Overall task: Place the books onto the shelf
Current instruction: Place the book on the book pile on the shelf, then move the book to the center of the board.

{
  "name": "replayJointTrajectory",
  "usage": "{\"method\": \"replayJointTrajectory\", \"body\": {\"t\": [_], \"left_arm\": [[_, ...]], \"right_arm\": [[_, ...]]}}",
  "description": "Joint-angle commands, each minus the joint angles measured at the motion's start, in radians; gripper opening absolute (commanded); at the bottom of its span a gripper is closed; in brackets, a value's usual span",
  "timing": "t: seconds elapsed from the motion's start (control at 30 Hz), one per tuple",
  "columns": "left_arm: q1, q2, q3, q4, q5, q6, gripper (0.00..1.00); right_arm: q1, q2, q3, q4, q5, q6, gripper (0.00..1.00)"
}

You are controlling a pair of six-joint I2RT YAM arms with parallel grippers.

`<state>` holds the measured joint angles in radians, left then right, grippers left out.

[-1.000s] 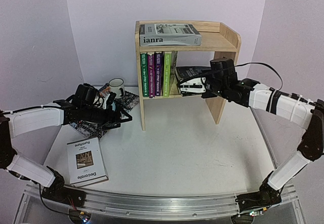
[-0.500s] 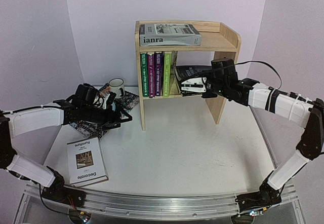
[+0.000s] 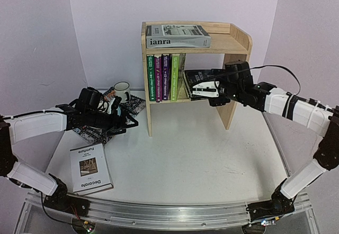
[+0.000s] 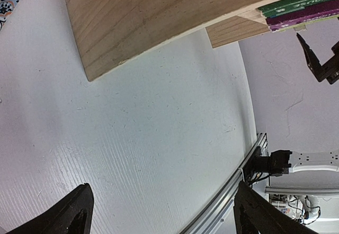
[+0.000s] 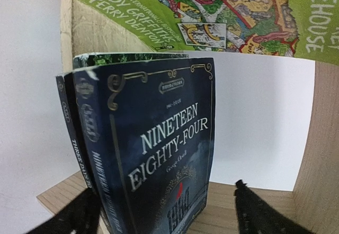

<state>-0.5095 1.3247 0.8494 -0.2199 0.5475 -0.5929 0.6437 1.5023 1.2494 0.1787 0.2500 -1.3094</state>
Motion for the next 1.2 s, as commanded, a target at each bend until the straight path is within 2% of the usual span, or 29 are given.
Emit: {"method": "replayJointTrajectory", "body": {"t": [0.0, 0.2, 0.4, 0.57, 0.63, 0.73, 0.83, 1.0, 1.1, 1.17], "left_arm": [[0.005, -0.005, 0.017, 0.019, 0.010, 0.016, 0.93], [0.004, -0.002, 0.012, 0.017, -0.031, 0.016, 0.94], [0.036, 0.004, 0.043, -0.033, -0.079, 0.035, 0.94], [0.126, -0.029, 0.060, -0.117, -0.138, 0.047, 0.94], [0.157, -0.048, 0.062, -0.168, -0.211, 0.037, 0.95], [0.173, -0.071, 0.062, -0.267, -0.400, -0.024, 0.98], [0.177, -0.103, 0.041, -0.331, -0.512, -0.091, 0.96], [0.186, -0.205, 0.006, -0.484, -0.739, -0.306, 0.95], [0.214, -0.241, -0.008, -0.570, -0.838, -0.359, 0.95], [0.266, -0.263, -0.025, -0.593, -0.855, -0.366, 0.95]], "right_arm": [[-0.003, -0.079, 0.009, -0.077, -0.003, 0.056, 0.98], [0.037, -0.131, 0.010, -0.199, -0.017, 0.162, 0.98], [0.247, -0.147, -0.061, -0.210, 0.129, 0.327, 0.98], [0.404, -0.144, -0.110, -0.210, 0.159, 0.519, 0.98], [0.459, -0.131, -0.120, -0.210, 0.140, 0.605, 0.98], [0.543, -0.086, -0.133, -0.198, 0.116, 0.698, 0.98], [0.595, -0.024, -0.154, -0.141, 0.123, 0.758, 0.98], [0.619, 0.054, -0.184, -0.029, 0.093, 0.866, 0.98], [0.621, 0.084, -0.203, 0.021, 0.052, 0.916, 0.98], [0.622, 0.098, -0.215, 0.042, 0.033, 0.927, 0.98]]}}
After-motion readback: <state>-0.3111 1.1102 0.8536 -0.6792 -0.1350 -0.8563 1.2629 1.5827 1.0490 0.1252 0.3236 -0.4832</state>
